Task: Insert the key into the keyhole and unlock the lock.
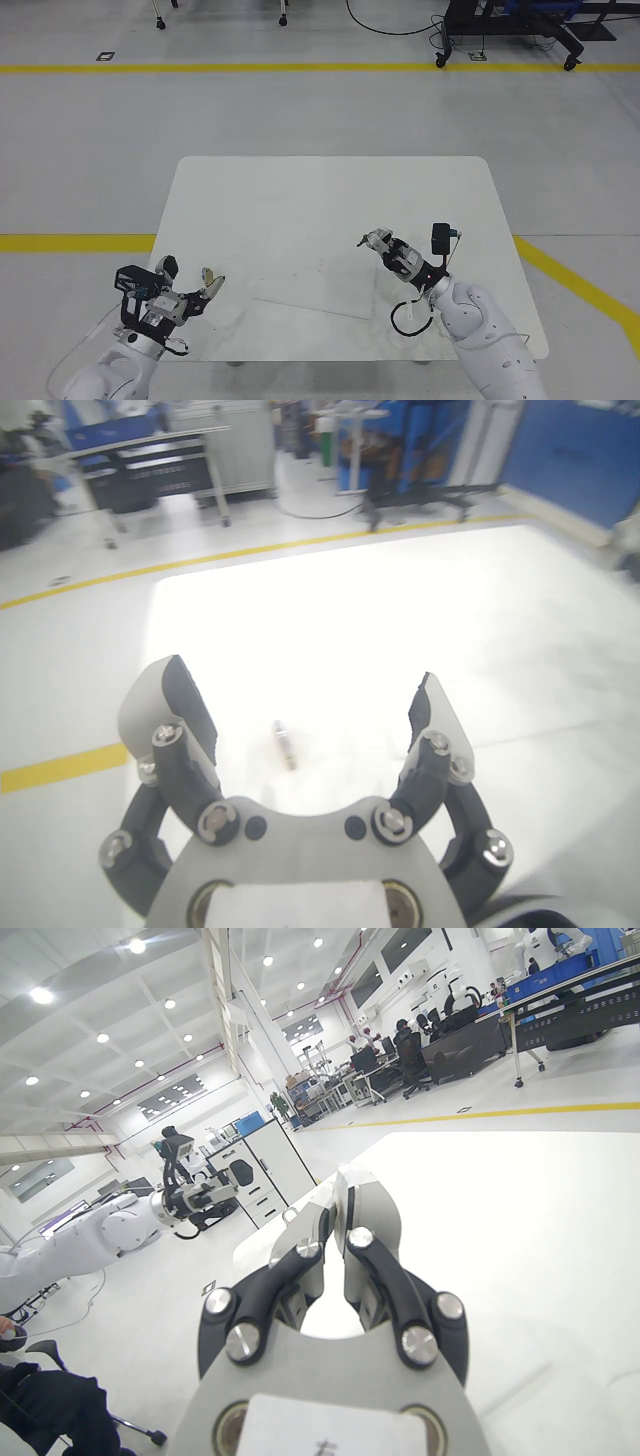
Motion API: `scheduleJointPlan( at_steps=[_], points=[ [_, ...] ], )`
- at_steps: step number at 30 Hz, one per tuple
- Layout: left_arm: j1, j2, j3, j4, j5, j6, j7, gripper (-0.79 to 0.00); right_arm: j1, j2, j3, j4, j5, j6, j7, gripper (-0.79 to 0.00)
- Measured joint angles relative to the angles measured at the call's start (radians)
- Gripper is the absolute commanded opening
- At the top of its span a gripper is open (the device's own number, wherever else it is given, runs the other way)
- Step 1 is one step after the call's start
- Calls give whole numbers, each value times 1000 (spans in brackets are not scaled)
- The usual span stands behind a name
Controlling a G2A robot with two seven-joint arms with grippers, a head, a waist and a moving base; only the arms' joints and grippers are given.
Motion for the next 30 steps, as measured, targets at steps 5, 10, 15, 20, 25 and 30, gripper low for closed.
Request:
scheduleJointPlan(
  at_steps=[5, 10, 15, 20, 25, 30],
  points=[
    [-82, 11, 51, -62, -127, -246, -132, 0, 0, 0, 0, 0, 0, 0, 0, -785],
    [-266, 11, 233, 58, -431, -365, -370, 0, 0, 0, 0, 0, 0, 0, 0, -785],
    [-474, 9, 387, 238, -843, -369, -618, 0, 0, 0, 0, 0, 0, 0, 0, -785],
    [-610, -1, 468, 404, -1007, -400, -700, 0, -2, 0, -2, -3, 1, 3, 3, -785],
    [-667, -23, 542, 537, -944, -422, -621, 0, 14, 0, -27, 9, 94, -41, 80, -785],
    [-710, -42, 600, 622, -932, -439, -565, -157, 48, 0, -60, 43, 223, -52, 173, -785]
  ],
)
